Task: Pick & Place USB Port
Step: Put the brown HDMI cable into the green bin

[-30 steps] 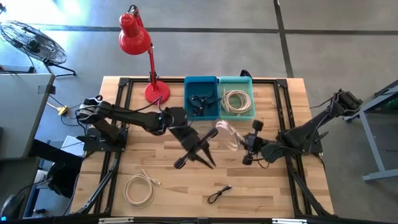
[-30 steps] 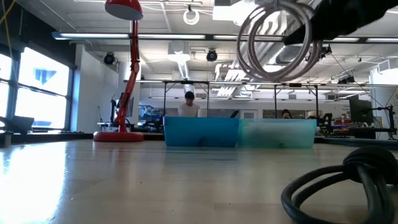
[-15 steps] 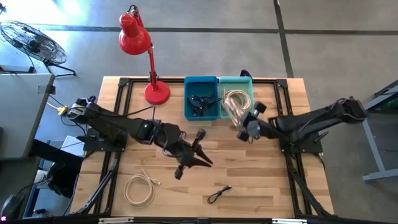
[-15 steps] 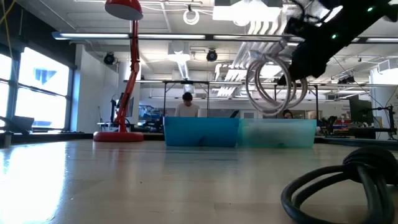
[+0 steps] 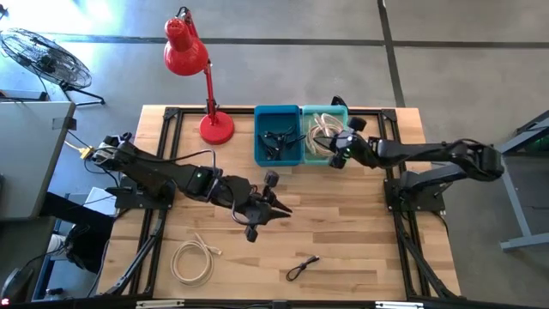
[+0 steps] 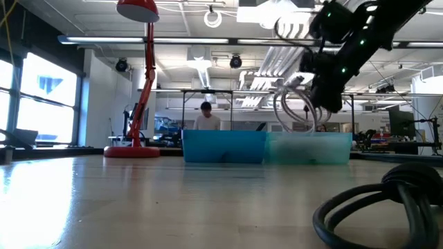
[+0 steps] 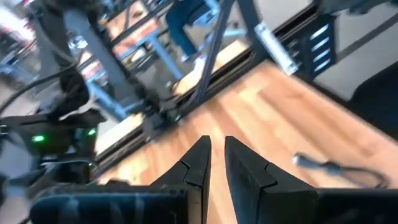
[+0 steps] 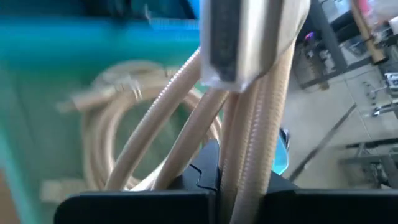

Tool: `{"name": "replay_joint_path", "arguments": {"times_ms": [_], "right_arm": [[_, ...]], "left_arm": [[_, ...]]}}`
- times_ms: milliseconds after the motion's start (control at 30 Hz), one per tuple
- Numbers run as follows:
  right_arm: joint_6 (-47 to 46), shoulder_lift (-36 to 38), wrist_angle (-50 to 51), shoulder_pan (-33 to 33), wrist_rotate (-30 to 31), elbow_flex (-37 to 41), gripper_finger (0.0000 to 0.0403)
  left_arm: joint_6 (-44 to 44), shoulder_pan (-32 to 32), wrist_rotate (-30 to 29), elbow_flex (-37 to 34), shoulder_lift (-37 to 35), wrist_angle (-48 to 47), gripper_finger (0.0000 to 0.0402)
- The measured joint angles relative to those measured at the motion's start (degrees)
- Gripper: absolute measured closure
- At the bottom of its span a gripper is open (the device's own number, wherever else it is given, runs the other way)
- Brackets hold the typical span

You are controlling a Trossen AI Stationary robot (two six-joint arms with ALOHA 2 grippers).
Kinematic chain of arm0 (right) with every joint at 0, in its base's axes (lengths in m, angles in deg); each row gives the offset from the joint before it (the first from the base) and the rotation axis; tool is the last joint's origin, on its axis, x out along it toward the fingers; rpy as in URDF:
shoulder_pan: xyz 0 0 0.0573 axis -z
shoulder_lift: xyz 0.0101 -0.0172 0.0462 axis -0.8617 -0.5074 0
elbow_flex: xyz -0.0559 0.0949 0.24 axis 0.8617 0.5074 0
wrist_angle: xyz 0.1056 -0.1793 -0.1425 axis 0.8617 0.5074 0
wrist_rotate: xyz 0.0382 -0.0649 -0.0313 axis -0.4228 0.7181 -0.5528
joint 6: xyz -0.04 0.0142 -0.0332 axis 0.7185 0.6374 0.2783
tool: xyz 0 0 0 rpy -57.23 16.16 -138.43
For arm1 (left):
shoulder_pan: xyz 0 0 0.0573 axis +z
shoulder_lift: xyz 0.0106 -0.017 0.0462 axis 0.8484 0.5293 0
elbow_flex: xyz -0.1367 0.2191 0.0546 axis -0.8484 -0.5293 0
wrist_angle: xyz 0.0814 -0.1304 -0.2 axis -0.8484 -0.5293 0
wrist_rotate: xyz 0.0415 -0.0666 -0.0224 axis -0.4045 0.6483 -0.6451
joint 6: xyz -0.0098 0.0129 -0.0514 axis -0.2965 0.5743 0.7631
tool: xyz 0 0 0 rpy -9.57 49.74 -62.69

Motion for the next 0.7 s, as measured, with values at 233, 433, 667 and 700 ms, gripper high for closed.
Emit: {"name": "replay_joint_path", "arguments": {"times_ms": [233, 433, 667, 700], "right_arm": [[1.6, -9.3, -0.1, 4.8, -3.5, 0.0, 0.04], [-1.3, -13.2, -2.3, 6.0, -7.0, 0.0, 0.0395], [-3.6, -13.3, -3.9, 5.9, -6.4, 0.0, 0.0393], [-3.5, -13.3, -3.9, 5.9, -6.7, 0.0, 0.0393]], "left_arm": [[0.0, 0.0, -3.3, 0.0, 0.0, -2.7, 0.0357], [0.0, 0.0, -3.5, 0.0, 0.0, -4.0, 0.0357], [0.1, 0.0, -3.6, 0.0, 0.0, -6.7, 0.0357], [0.2, 0.0, -3.6, 0.0, 0.0, -7.0, 0.0357]]}}
